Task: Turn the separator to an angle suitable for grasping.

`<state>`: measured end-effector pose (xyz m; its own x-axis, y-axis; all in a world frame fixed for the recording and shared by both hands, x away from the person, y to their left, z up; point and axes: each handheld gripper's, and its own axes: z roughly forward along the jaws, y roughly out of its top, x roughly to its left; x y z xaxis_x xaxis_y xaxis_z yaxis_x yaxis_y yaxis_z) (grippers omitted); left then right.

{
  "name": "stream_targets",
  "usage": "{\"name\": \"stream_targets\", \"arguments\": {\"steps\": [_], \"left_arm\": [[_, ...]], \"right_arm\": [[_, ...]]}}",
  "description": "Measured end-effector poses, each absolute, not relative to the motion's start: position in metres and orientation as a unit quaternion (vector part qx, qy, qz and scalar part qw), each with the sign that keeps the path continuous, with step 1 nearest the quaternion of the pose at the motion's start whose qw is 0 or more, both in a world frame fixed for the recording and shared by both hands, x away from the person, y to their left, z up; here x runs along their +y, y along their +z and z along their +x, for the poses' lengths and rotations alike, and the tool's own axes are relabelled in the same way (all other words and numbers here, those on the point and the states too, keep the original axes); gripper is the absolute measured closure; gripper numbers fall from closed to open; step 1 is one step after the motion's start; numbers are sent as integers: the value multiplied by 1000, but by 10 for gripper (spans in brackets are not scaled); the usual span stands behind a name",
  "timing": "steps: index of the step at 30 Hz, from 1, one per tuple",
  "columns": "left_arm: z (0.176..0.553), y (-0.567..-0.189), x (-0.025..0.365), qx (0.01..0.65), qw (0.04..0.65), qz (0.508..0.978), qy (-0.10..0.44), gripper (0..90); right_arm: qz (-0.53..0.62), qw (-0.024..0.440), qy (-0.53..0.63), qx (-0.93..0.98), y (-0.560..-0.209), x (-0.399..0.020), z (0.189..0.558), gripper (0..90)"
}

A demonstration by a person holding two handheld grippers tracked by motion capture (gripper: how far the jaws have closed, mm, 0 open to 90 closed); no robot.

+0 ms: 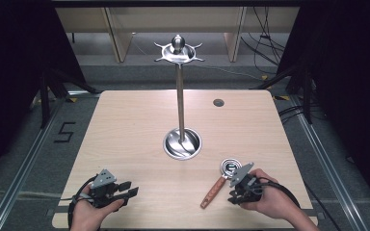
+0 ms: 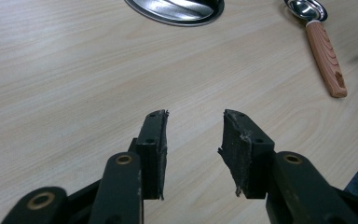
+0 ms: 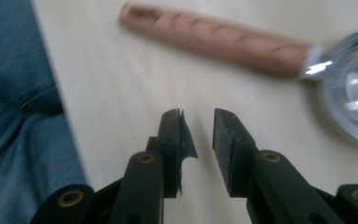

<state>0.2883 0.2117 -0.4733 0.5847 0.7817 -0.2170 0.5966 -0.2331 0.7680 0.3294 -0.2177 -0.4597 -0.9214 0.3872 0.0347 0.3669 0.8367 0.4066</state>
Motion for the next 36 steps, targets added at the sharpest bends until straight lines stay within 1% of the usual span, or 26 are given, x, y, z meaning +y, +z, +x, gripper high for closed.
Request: {"name": "stream_targets", "arguments": {"steps": [1, 2, 3, 4, 6, 8, 11, 15, 17, 21, 25, 28, 29, 30, 32, 34, 36], "left_arm": [[289, -474, 211, 443, 434, 777, 109, 594], [289, -474, 211, 443, 434, 777, 109, 595], [289, -474, 211, 444, 432, 777, 107, 595], [289, -475, 211, 445, 435, 775, 108, 596], [289, -475, 211, 444, 433, 777, 109, 597], [288, -474, 212, 436, 426, 785, 111, 597], [288, -474, 210, 437, 429, 783, 109, 599], [289, -474, 212, 428, 422, 791, 110, 602], [288, -474, 210, 432, 427, 787, 109, 604], [288, -474, 208, 436, 429, 784, 106, 605], [289, -474, 210, 429, 423, 791, 109, 606], [288, -474, 210, 428, 420, 793, 109, 605], [288, -474, 209, 433, 423, 789, 107, 605], [288, -474, 209, 431, 426, 788, 111, 605], [288, -474, 209, 432, 428, 786, 111, 605], [288, -474, 210, 433, 424, 787, 115, 607], [288, -473, 211, 432, 419, 790, 116, 610]], "right_arm": [[203, 33, 216, 955, -455, -218, 334, 775], [203, 33, 216, 955, -455, -218, 334, 775], [233, 56, 226, 944, -446, -218, 342, 822], [236, 71, 234, 940, -442, -218, 348, 845], [255, 79, 240, 933, -437, -217, 356, 893], [265, 84, 240, 930, -435, -215, 365, 900], [270, 82, 234, 930, -437, -212, 373, 900], [269, 70, 214, 936, -440, -208, 372, 900], [263, 62, 198, 942, -443, -206, 369, 900], [245, 36, 171, 954, -451, -201, 363, 900], [223, 8, 141, 965, -456, -193, 357, 900], [211, -2, 124, 970, -462, -188, 356, 900], [205, -14, 119, 971, -462, -187, 357, 900], [212, -5, 123, 969, -462, -185, 356, 900], [202, -4, 116, 973, -463, -184, 359, 900], [213, -14, 118, 970, -464, -181, 360, 900], [209, -13, 113, 971, -464, -180, 361, 900]]}}
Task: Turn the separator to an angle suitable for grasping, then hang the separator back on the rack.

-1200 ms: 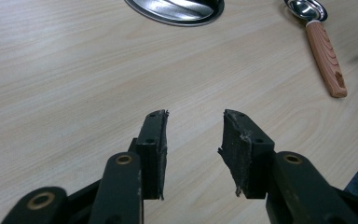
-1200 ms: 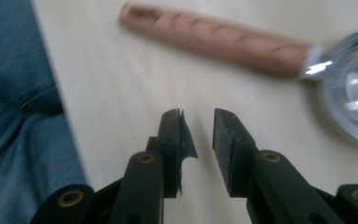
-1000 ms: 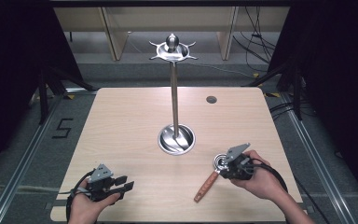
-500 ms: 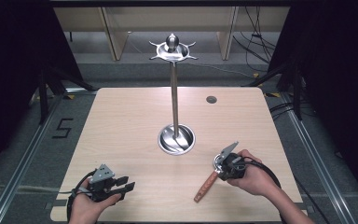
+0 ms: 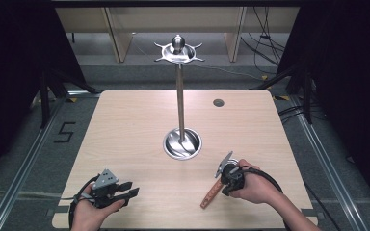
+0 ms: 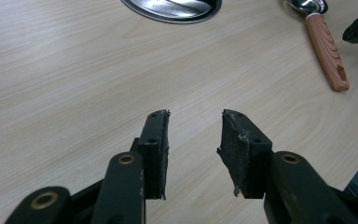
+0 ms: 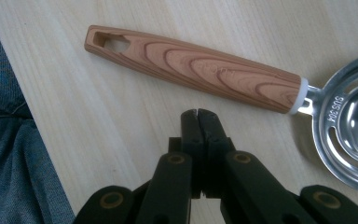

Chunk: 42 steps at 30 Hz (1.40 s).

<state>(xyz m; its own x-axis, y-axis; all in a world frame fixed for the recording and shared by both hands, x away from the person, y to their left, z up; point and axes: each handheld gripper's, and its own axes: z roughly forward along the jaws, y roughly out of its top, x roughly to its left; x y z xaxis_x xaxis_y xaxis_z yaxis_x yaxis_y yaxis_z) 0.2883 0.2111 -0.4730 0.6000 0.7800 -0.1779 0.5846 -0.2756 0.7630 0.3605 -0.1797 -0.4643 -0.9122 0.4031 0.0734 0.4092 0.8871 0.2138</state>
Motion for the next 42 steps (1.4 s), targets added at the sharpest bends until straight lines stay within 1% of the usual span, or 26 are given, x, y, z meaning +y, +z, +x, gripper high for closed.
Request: {"name": "stream_targets", "arguments": {"steps": [1, 5, 9, 10, 11, 15, 17, 21, 24, 25, 26, 28, 30, 32, 33, 36, 39, 40, 42], "left_arm": [[288, -473, 210, 444, 429, 779, 112, 609], [289, -472, 214, 431, 416, 792, 120, 604], [289, -472, 213, 442, 418, 784, 121, 591], [288, -472, 211, 446, 428, 778, 117, 591], [289, -472, 212, 439, 422, 784, 120, 591], [288, -472, 211, 444, 432, 776, 118, 589], [289, -471, 215, 433, 420, 789, 120, 589], [288, -471, 214, 443, 431, 776, 123, 588], [289, -471, 213, 441, 429, 779, 122, 581], [290, -470, 216, 429, 418, 791, 123, 575], [290, -470, 214, 434, 422, 786, 124, 571], [289, -470, 214, 435, 425, 783, 131, 566], [290, -471, 215, 431, 418, 789, 130, 561], [290, -473, 212, 445, 431, 775, 124, 556], [289, -473, 213, 445, 428, 777, 125, 555], [288, -473, 216, 437, 421, 785, 127, 549], [286, -473, 216, 433, 420, 787, 127, 547], [286, -473, 214, 442, 425, 780, 125, 547], [285, -474, 215, 441, 427, 779, 128, 546]], "right_arm": [[-222, 19, -115, -968, -465, -176, 360, 900], [-215, 24, -114, -970, -468, -171, 364, 900], [-217, 25, -120, -968, -470, -166, 368, 900], [-217, 22, -123, -968, -470, -165, 370, 900], [-217, 23, -122, -968, -470, -164, 370, 900], [-205, 18, -124, -971, -472, -159, 376, 900], [-200, 18, -121, -972, -473, -155, 378, 900], [-187, 10, -121, -975, -464, -148, 380, 893], [-146, 6, -120, -982, -455, -143, 379, 841], [-140, 2, -123, -983, -453, -142, 380, 818], [-133, -3, -124, -983, -450, -142, 381, 784], [-135, -23, -119, -983, -447, -142, 383, 744], [-119, -31, -115, -986, -445, -143, 386, 702], [-110, -37, -115, -987, -446, -144, 388, 634], [-101, -41, -113, -988, -446, -144, 389, 603], [-97, -49, -107, -988, -447, -146, 392, 569], [-81, -44, -96, -991, -444, -145, 393, 545], [-85, -38, -87, -992, -443, -145, 392, 533], [-61, -43, -86, -993, -442, -144, 395, 523]]}}
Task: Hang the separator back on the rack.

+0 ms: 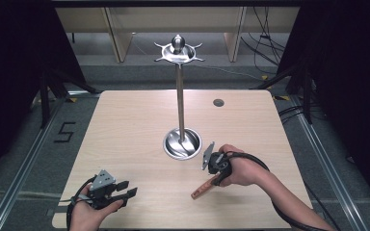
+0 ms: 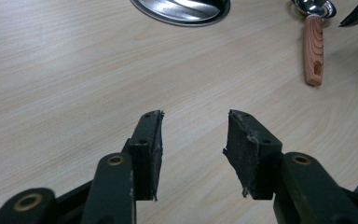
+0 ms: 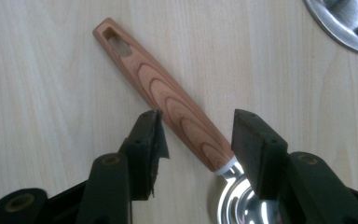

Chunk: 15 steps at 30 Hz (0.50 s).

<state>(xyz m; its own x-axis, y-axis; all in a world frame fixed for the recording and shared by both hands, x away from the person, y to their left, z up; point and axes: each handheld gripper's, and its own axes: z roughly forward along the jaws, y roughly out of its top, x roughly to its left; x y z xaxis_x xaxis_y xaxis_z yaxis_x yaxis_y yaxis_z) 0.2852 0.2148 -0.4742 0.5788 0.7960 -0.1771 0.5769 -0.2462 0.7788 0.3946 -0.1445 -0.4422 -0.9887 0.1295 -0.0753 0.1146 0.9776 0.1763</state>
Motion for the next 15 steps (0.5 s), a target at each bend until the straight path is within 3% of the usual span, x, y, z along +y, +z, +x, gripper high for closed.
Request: {"name": "stream_targets", "arguments": {"steps": [9, 15], "left_arm": [[288, -472, 216, 434, 415, 789, 129, 541], [288, -473, 216, 435, 416, 788, 127, 539]], "right_arm": [[-19, 49, 85, 995, -444, -146, 402, 470], [-25, 24, 77, 996, -449, -147, 402, 471]]}}
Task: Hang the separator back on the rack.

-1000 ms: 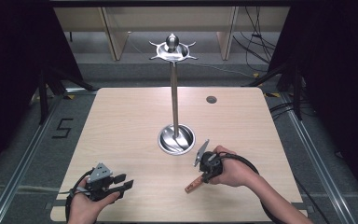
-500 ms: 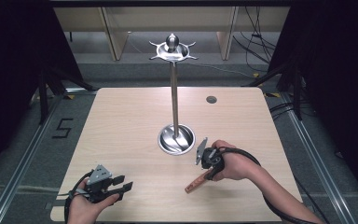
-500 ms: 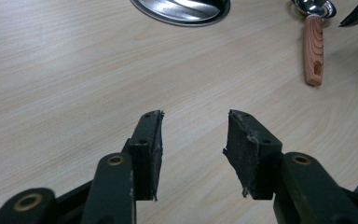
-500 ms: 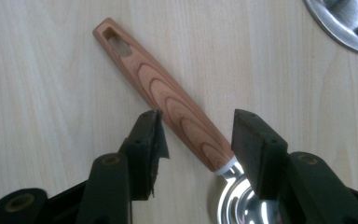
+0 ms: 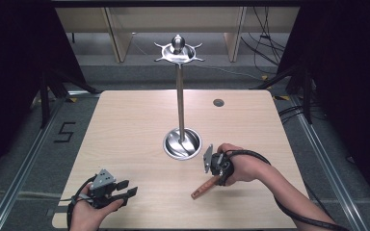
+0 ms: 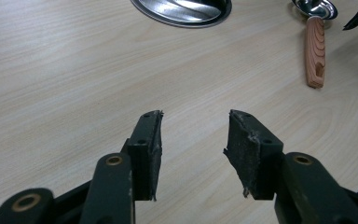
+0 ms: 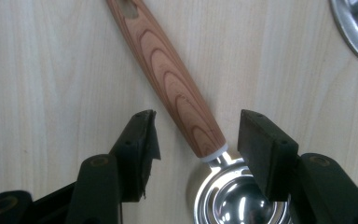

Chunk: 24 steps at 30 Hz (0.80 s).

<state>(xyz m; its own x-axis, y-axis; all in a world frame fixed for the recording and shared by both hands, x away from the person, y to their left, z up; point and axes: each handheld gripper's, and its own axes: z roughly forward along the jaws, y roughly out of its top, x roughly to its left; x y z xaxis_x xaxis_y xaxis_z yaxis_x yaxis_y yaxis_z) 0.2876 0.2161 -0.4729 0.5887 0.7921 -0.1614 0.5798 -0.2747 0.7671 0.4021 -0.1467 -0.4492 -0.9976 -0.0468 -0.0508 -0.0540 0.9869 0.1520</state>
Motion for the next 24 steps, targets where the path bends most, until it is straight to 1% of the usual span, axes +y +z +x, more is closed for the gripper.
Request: {"name": "stream_targets", "arguments": {"steps": [1, 2, 4, 5, 6, 7, 8, 9, 12, 14, 15, 17, 18, 19, 24], "left_arm": [[288, -473, 216, 436, 415, 789, 125, 539], [288, -473, 216, 432, 413, 791, 127, 539], [288, -473, 214, 440, 422, 782, 127, 539], [288, -474, 214, 441, 422, 782, 126, 539], [288, -474, 214, 441, 422, 782, 125, 538], [287, -474, 214, 441, 421, 782, 125, 538], [288, -473, 216, 432, 411, 792, 126, 538], [288, -473, 216, 433, 412, 791, 126, 537], [288, -473, 216, 433, 411, 792, 127, 535], [288, -473, 216, 433, 410, 793, 124, 535], [288, -473, 216, 433, 410, 793, 124, 534], [288, -474, 215, 437, 414, 789, 124, 535], [287, -475, 213, 442, 424, 781, 123, 533], [287, -475, 213, 441, 425, 781, 125, 533], [288, -475, 213, 440, 422, 783, 125, 532]], "right_arm": [[-38, 25, 83, 996, -452, -146, 403, 473], [-23, 28, 66, 997, -452, -146, 400, 473], [-20, 36, 37, 998, -452, -146, 399, 478], [-46, 49, 26, 997, -453, -147, 402, 482], [-33, 40, 33, 998, -455, -147, 400, 486], [-36, 48, 30, 998, -456, -147, 399, 489], [-24, 36, 37, 998, -459, -148, 399, 494], [-48, 50, 32, 997, -459, -148, 401, 500], [-44, 41, 27, 998, -463, -147, 402, 512], [-77, 52, 17, 996, -465, -146, 405, 516], [-67, 50, 16, 996, -466, -146, 404, 520], [-66, 44, 15, 997, -468, -145, 404, 542], [-54, 41, 21, 997, -469, -144, 402, 567], [-74, 53, 11, 996, -469, -144, 405, 584], [-80, 47, 5, 996, -469, -144, 405, 623]]}}
